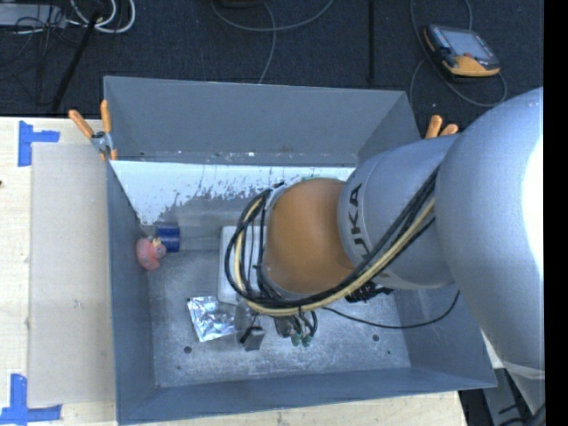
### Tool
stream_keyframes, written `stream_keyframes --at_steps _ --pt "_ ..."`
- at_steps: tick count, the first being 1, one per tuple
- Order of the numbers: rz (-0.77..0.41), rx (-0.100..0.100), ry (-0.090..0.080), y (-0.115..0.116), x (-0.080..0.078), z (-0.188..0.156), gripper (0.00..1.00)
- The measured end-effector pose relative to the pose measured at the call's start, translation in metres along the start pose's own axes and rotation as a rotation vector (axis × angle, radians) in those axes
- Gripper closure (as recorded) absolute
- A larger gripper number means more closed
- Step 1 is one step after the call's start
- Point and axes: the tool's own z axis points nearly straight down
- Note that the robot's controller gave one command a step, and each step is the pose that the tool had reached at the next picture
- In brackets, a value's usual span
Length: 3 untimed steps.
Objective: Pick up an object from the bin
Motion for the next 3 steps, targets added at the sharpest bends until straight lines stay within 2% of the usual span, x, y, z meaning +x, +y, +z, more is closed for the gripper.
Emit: stream_keyframes --at_steps 1,2,3 --pt "-0.081 0.000 -0.012 -0.018 -0.079 -0.127 1.00" --pt "-0.176 -0.001 -0.007 -0.007 -0.075 -0.185 1.00" --pt "0.037 0.001 0.008 -0.047 -0.053 -0.071 1.00"
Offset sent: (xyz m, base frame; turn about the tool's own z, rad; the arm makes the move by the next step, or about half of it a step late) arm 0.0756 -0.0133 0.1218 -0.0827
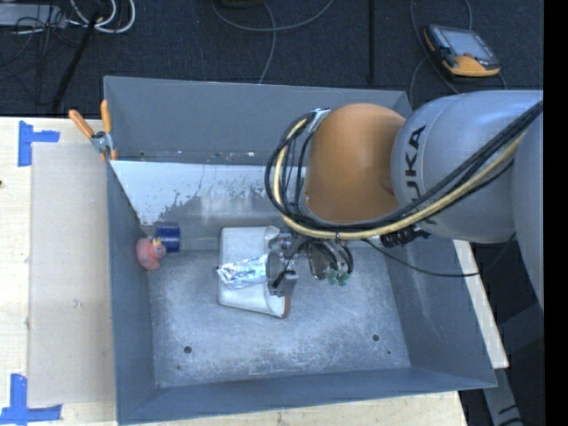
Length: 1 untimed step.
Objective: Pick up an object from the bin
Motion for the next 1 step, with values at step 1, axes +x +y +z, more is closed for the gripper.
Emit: stream_keyframes --at_steps 1 --pt "-0.056 -0.002 -0.019 -0.0081 -0.0345 -0.1837 1.00"
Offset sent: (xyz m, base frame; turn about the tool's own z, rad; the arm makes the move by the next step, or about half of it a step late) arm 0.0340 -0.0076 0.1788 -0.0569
